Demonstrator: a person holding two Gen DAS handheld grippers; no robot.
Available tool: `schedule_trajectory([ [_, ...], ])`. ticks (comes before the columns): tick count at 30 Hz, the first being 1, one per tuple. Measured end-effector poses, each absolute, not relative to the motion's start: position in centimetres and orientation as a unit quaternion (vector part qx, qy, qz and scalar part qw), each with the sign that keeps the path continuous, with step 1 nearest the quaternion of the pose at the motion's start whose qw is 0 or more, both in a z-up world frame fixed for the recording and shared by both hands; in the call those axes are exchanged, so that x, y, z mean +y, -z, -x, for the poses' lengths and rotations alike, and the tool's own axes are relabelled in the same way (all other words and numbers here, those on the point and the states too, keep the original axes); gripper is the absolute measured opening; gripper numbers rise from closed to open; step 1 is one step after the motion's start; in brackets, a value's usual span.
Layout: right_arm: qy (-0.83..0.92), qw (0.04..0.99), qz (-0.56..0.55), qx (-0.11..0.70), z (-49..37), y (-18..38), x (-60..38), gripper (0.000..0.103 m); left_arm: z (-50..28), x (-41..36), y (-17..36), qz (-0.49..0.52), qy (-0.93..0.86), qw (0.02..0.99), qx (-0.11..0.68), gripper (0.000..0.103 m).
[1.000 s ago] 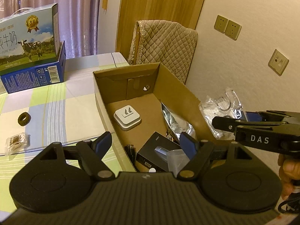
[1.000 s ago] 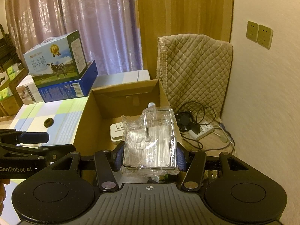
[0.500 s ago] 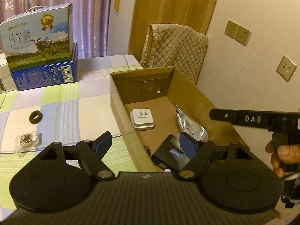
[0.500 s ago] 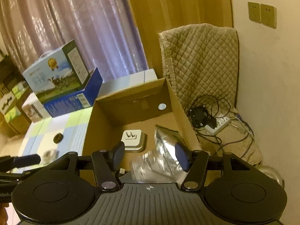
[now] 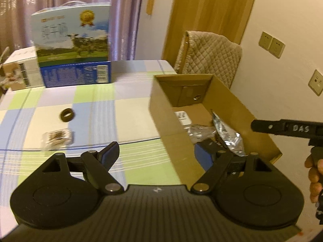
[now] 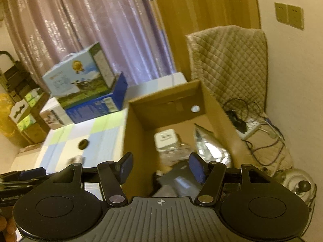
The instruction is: Organize objects
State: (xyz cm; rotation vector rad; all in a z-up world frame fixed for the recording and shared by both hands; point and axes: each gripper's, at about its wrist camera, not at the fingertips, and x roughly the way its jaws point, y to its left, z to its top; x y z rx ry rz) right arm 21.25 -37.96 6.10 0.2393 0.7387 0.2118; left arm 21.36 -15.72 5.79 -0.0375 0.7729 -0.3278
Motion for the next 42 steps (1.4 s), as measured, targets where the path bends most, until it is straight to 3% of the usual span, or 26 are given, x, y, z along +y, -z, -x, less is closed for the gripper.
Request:
schedule_trajectory([
  [9,-0.157,0.922,-0.09,0.342,-19.9,-7.4,-30.5,0.059,-19.3,-7.2,-6.2,0.027,0.097,0.927,0.361,0.083],
  [21,-0.204,0.91,-0.046,0.359,-20.6,-4.3,-22.4,0.059,-18.8,4.1,-3.7,0.034,0.007,0.927,0.373,0.085],
  [35,-0.274,0.889,0.05,0.364,-24.5,0.7,-16.0,0.059,-22.8,7.9,0.7,0.029,0.003,0.922,0.386,0.086],
  [42,-0.365,0.851,0.169,0.337,-27.5,3.3,-11.3,0.059,-25.6,8.7,2.1,-0.01,0.056,0.917,0.394,0.086],
])
